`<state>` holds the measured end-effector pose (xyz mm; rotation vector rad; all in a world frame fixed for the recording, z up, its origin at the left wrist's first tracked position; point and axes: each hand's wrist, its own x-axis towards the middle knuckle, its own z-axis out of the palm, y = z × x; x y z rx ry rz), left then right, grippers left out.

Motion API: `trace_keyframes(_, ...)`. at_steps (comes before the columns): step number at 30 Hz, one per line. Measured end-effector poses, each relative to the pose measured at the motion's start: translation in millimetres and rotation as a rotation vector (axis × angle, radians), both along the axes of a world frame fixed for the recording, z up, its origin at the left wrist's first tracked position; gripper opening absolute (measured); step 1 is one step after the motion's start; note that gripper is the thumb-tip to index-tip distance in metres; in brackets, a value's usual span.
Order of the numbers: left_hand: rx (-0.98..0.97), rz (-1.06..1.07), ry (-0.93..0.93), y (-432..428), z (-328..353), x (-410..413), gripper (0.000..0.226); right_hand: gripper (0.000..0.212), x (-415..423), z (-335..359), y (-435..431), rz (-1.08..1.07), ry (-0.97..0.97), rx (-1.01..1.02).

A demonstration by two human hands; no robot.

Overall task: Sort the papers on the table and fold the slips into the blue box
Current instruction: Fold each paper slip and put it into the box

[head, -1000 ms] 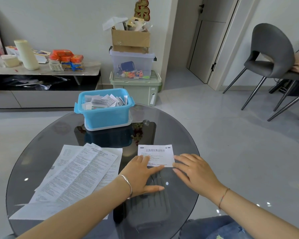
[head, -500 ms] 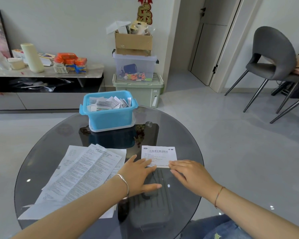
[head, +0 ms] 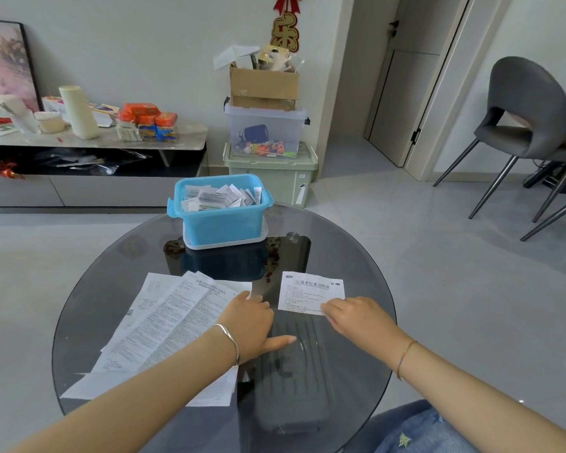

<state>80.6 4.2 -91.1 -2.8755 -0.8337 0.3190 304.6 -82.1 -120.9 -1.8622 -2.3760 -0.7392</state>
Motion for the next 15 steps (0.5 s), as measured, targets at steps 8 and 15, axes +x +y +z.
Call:
trace_keyframes(8,-0.862,0.564,-0.662,17,20,26,0.056,0.038,-3,18,-4,0.206,0.263,0.316)
trace_keyframes(15,-1.489,0.824,-0.704,24,26,25,0.038,0.019,-2,42,-11,0.255,0.491,0.511)
